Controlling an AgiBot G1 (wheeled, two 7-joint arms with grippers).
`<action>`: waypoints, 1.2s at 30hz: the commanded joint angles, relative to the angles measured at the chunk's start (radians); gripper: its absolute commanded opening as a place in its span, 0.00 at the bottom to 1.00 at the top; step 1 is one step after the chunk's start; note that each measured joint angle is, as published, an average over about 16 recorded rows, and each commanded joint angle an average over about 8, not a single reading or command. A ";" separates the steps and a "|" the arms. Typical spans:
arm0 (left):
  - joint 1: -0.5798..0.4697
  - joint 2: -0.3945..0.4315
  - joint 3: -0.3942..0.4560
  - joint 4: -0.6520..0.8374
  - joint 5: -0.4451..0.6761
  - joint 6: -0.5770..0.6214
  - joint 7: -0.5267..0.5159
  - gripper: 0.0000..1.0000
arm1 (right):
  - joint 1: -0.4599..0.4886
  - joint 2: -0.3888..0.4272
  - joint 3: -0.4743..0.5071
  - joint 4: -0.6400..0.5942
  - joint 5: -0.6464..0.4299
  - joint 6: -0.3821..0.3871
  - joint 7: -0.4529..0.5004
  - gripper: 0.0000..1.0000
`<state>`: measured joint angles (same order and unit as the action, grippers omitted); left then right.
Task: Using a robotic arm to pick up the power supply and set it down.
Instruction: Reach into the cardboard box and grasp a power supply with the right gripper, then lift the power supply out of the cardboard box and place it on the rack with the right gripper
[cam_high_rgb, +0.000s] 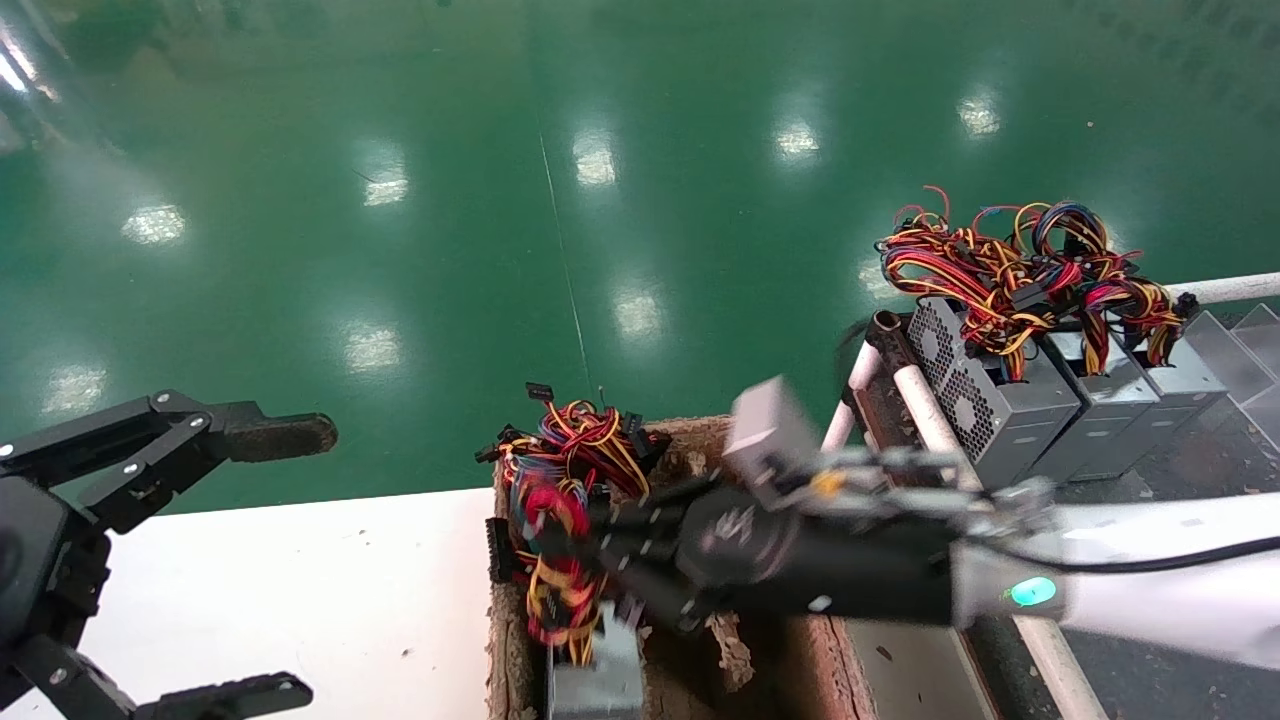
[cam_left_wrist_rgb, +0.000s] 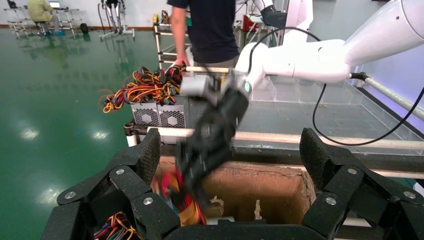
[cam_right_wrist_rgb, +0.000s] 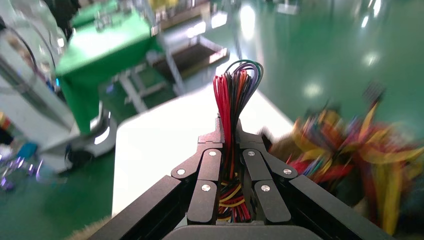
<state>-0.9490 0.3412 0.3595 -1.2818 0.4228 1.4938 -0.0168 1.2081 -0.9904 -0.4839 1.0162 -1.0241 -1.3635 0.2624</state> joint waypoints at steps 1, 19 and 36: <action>0.000 0.000 0.000 0.000 0.000 0.000 0.000 1.00 | -0.003 0.024 0.029 0.019 0.044 -0.013 -0.003 0.00; 0.000 0.000 0.001 0.000 0.000 0.000 0.000 1.00 | 0.148 0.338 0.232 -0.066 0.254 -0.182 -0.013 0.00; -0.001 0.000 0.001 0.000 -0.001 0.000 0.001 1.00 | 0.153 0.600 0.183 -0.319 0.162 -0.218 -0.195 0.00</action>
<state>-0.9495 0.3408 0.3608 -1.2818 0.4220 1.4935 -0.0162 1.3617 -0.3964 -0.3015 0.7031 -0.8605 -1.5815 0.0709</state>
